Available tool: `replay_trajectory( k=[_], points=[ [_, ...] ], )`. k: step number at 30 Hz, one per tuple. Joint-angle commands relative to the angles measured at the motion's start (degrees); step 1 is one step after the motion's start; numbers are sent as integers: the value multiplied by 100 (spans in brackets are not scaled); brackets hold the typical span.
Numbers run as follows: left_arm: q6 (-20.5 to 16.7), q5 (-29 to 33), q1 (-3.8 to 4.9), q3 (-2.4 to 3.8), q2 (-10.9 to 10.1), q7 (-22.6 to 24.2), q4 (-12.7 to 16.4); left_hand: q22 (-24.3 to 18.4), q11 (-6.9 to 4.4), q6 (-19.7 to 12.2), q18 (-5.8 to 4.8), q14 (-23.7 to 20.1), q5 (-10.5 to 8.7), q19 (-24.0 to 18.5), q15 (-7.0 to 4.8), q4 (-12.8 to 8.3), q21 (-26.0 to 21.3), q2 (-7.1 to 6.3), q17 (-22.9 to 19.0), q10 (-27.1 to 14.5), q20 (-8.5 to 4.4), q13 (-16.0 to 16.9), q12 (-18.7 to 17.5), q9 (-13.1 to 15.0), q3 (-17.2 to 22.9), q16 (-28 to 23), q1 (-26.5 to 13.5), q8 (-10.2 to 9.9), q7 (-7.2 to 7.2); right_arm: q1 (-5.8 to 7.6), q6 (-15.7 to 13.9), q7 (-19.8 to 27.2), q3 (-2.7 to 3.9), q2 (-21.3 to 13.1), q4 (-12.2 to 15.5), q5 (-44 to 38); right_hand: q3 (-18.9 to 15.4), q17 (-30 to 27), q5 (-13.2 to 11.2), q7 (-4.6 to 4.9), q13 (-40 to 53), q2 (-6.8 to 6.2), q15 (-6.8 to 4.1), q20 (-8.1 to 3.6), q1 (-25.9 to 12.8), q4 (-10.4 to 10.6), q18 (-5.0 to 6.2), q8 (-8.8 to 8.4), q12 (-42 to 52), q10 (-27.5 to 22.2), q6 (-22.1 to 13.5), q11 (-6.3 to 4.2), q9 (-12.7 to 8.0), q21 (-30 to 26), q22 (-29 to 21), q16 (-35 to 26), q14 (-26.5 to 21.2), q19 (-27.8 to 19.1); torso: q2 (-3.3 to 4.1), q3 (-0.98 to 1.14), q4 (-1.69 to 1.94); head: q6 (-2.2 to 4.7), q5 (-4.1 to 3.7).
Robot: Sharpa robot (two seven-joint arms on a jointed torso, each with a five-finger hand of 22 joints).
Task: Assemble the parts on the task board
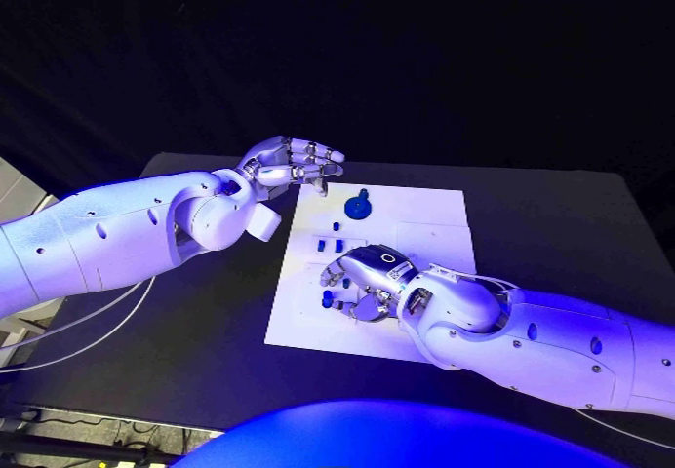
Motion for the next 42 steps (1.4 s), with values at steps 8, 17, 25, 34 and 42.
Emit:
replay_trajectory(
  k=[8, 17, 25, 34, 42],
  points=[
    [92, 7, 3, 4, -3, 44, 3, -6, 3, -13, 36, -24, 0, -3, 17, -1, -26, 45, -8, -26, 37, 7, 30, -5, -47, -36, -6, -8, 6, 183, -412, 186, 66, -692, 542, 448, -826, -87, 83, 19, 19, 211, 13, 7, 296, 226, 128, -119, 481, -199, -5, -11, -78, -187, 361, -45, -15, -17, -8, 0, -12, 56, -149],
    [106, 14, 2, 3, -63, 69, 21, -17, 2, -15, 37, -20, 0, 8, 16, -2, -43, 48, -11, -38, 36, 12, 53, -14, -62, -47, -2, 0, 5, 659, -266, 170, 101, -1822, 1016, 2126, -699, 438, 130, -52, 230, 219, -143, -117, 135, 608, -60, -71, 1204, 871, 233, -217, -97, 973, 747, 194, 168, 346, -18, -1, -46, 149, -460],
    [104, 27, -2, -2, -106, 82, 44, -19, 3, -16, 36, -21, -1, 9, 17, -1, -45, 44, -11, -40, 36, 12, 55, -15, -66, -48, -5, 0, 5, 822, 399, -488, 65, -2741, 1092, 2820, -1092, 1020, 134, -251, 3819, 166, -384, -355, -118, 1175, -235, 554, 4614, 1680, 178, -491, 241, 2029, 1152, 479, 310, 603, -41, 13, -91, 167, -621],
    [106, 39, -7, -6, -116, 82, 50, -22, 4, -17, 35, -20, -2, 9, 19, 6, -50, 42, -11, -43, 38, 13, 58, -17, -74, -50, -16, 1, 5, 620, 520, -1304, 13, -3093, 1266, 2514, -2233, 2134, 194, -314, 7644, 500, -388, -356, -877, 1276, -387, 1032, 7679, 2719, 102, -515, 560, 2901, 1372, 898, 498, 800, -45, 9, -104, 167, -708],
    [114, 44, -9, -7, -124, 84, 61, -34, 7, -22, 33, -17, -17, 10, 24, 33, -68, 31, -10, -53, 43, 14, 66, -22, -101, -51, -55, 3, 7, 465, 441, -1647, 2, -3049, 1318, 2277, -2766, 2268, 207, -326, 7883, 639, -394, -361, -883, 1286, -413, 1148, 7839, 2819, 68, -524, 641, 3052, 1407, 940, 520, 832, -43, 2, -75, 162, -755]
  ],
)
